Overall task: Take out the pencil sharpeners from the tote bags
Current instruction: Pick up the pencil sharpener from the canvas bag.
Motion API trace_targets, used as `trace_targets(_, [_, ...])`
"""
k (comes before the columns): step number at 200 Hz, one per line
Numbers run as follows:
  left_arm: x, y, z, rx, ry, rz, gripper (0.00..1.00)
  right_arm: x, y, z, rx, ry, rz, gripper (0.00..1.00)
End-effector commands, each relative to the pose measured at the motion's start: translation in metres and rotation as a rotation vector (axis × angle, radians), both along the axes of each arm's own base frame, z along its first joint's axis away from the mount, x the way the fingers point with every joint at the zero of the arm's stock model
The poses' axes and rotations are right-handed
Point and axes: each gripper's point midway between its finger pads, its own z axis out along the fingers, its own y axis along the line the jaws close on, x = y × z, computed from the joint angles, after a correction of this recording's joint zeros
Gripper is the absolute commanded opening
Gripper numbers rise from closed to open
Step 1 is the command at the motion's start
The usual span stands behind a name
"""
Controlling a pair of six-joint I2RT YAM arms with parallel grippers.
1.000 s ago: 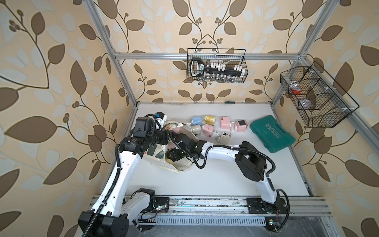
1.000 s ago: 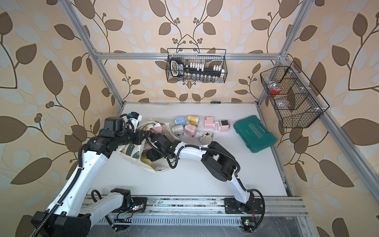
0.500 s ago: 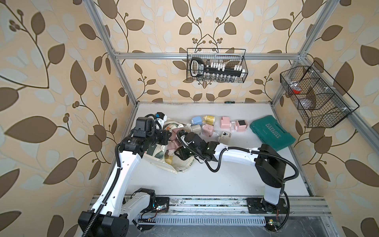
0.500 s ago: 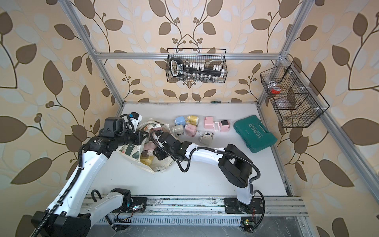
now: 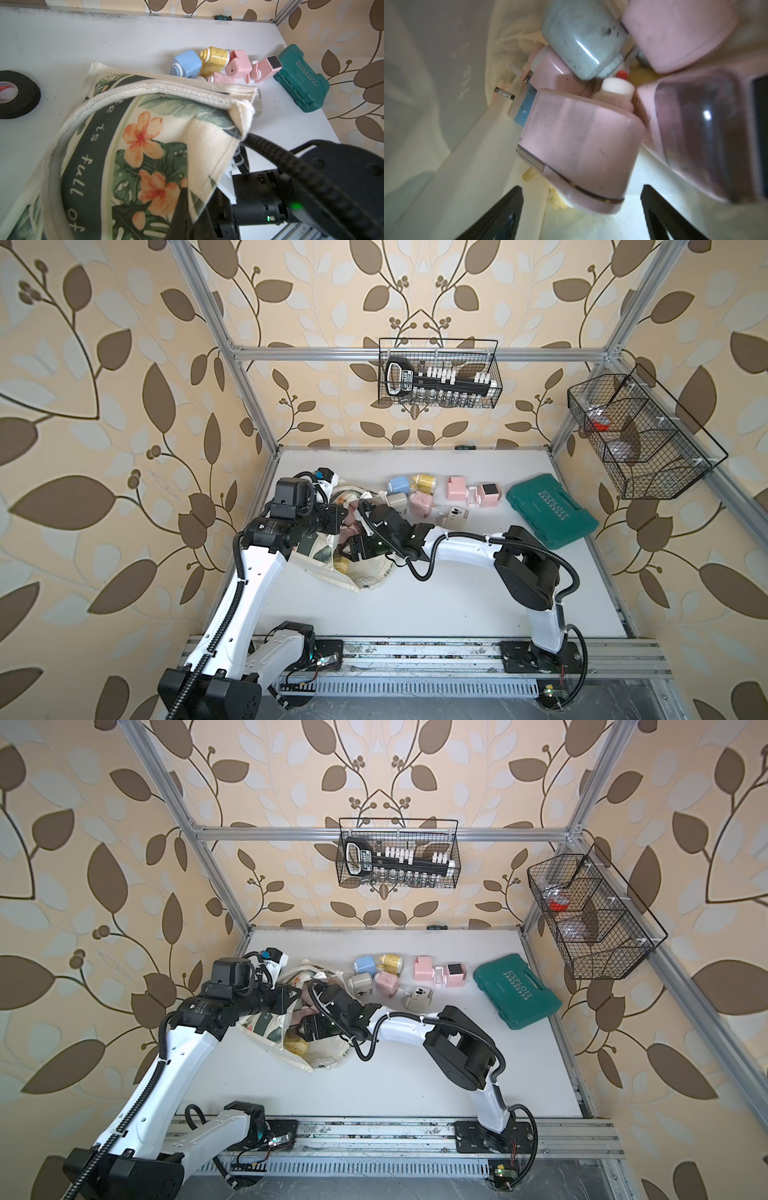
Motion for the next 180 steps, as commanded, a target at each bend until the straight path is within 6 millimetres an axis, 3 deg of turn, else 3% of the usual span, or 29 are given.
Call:
trace_targets(1, [0.001,0.0,0.021,-0.005,-0.051,0.002,0.0,-0.004,0.017,0.006,0.112,0.138,0.017,0.88])
trace_targets(35, [0.001,-0.002,0.02,-0.009,-0.047,-0.003,0.0,-0.001,0.023,0.005,0.185,0.242,0.017,0.89])
trace_targets(88, [0.0,-0.003,0.021,-0.017,-0.042,-0.004,0.0,0.02,0.029,0.039,0.38,0.313,-0.001,0.89])
trace_targets(125, [0.0,-0.003,0.021,-0.017,-0.041,-0.006,0.0,0.022,0.033,0.059,0.453,0.315,0.017,0.82])
trace_targets(150, [0.0,-0.003,0.021,-0.017,-0.04,-0.007,0.0,0.021,0.032,0.054,0.473,0.323,0.015,0.75])
trace_targets(180, [0.0,-0.004,0.02,-0.019,-0.04,-0.007,0.0,0.022,0.041,0.015,0.356,0.407,0.001,0.79])
